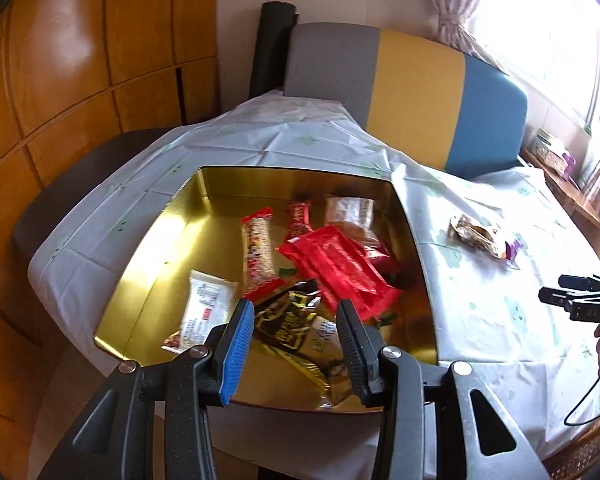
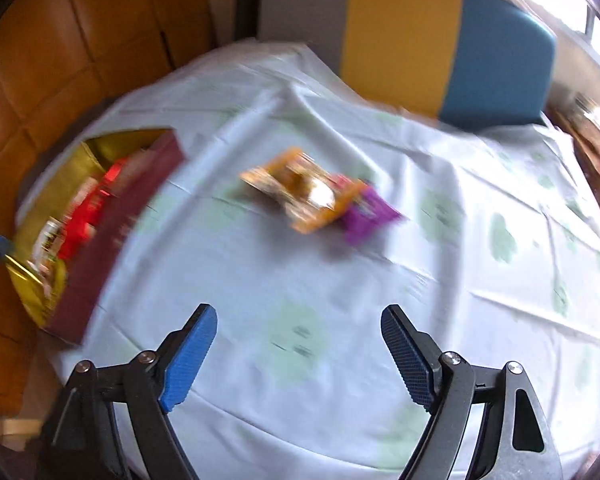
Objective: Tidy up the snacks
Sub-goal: 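Carry the red pack into the gold tin and open the right tool, then grasp the orange-trimmed clear seed bag with the left tool and lift it, then grasp the purple candy pack with the right tool while the left tool holds the seed bag, then carry the seed bag into the gold tin and open the left tool, then carry the purple candy pack into the gold tin and open the right tool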
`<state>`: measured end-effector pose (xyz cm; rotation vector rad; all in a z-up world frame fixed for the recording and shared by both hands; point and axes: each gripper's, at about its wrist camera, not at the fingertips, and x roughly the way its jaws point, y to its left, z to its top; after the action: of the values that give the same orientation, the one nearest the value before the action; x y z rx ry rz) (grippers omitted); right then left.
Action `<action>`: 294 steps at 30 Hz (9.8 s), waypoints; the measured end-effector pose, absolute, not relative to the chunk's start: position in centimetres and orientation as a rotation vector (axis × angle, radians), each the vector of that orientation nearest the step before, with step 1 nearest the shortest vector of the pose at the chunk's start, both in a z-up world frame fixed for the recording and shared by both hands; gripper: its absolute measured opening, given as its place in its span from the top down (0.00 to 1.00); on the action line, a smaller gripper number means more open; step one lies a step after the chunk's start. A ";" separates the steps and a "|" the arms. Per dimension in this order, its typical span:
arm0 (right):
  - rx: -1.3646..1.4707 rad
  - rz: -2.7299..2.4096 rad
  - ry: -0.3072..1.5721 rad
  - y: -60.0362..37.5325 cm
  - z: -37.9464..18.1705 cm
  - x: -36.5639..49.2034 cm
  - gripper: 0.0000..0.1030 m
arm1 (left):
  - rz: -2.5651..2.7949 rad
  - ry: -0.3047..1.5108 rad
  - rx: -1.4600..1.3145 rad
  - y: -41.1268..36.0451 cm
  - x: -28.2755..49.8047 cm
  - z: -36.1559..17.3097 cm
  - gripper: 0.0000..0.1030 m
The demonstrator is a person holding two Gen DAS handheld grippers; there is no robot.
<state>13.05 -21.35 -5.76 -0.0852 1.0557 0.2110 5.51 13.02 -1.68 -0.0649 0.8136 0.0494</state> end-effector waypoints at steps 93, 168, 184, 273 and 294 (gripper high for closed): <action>0.208 0.190 1.051 -27.1 -6.1 13.9 0.12 | -0.373 0.905 0.205 -8.1 10.4 -10.5 0.51; -0.267 0.328 1.135 -22.3 -10.9 13.9 0.60 | -0.048 0.844 -0.260 13.5 11.7 -0.9 0.53; -0.277 0.327 1.132 -22.3 -10.8 13.8 0.59 | 0.001 1.012 -0.244 16.3 19.9 -5.6 0.53; -0.283 0.294 1.156 -22.9 -10.3 14.9 0.61 | 0.121 0.854 -0.140 14.8 7.3 -2.4 0.45; -0.283 0.716 0.945 -3.0 -0.6 13.8 0.61 | 0.264 0.801 -0.210 20.5 5.4 -2.4 0.45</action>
<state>13.84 -2.99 -0.63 -0.2829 0.9447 0.7163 5.42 20.46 -2.42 -0.2095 0.8012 0.2638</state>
